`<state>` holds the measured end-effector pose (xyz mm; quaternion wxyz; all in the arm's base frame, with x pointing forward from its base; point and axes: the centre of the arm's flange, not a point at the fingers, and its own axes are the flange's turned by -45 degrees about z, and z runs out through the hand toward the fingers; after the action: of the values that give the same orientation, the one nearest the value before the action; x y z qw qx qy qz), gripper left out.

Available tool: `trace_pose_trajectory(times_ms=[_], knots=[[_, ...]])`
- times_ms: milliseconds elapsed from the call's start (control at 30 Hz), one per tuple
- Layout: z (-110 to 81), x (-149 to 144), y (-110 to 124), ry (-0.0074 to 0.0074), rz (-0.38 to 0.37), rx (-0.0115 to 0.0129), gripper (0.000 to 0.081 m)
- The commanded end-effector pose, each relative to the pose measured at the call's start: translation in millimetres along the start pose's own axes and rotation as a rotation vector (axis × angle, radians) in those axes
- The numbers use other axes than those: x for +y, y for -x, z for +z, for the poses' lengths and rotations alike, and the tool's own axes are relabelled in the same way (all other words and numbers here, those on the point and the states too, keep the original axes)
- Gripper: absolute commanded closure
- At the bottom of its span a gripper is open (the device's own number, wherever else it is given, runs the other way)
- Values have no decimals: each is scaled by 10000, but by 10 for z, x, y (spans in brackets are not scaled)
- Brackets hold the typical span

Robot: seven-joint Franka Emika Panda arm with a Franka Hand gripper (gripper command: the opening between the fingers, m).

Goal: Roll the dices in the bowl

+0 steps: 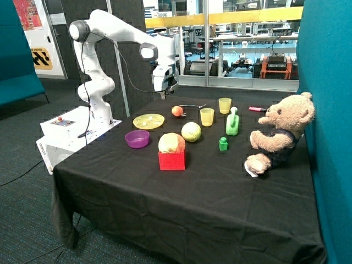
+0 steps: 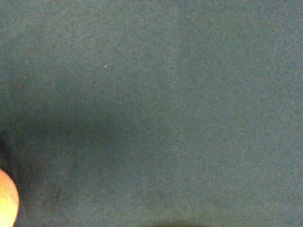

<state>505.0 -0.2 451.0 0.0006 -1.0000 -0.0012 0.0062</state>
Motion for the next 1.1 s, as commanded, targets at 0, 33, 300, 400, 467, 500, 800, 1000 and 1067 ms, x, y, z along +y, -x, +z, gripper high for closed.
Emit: trace_pose_trajectory(times_ms=[0,33,300,400,467,500,800,1000,1067], knots=[[11,-2,50,21,-1474,124,0],[16,-10,55,21,-1500,124,0],[112,-133,165,22,-1610,123,742],[159,-175,239,22,-1639,123,749],[196,-200,293,22,-1628,123,747],[220,-214,321,22,-1626,123,744],[527,-413,665,24,-1842,123,663],[640,-538,832,27,-2435,123,639],[665,-593,878,29,-2665,122,639]])
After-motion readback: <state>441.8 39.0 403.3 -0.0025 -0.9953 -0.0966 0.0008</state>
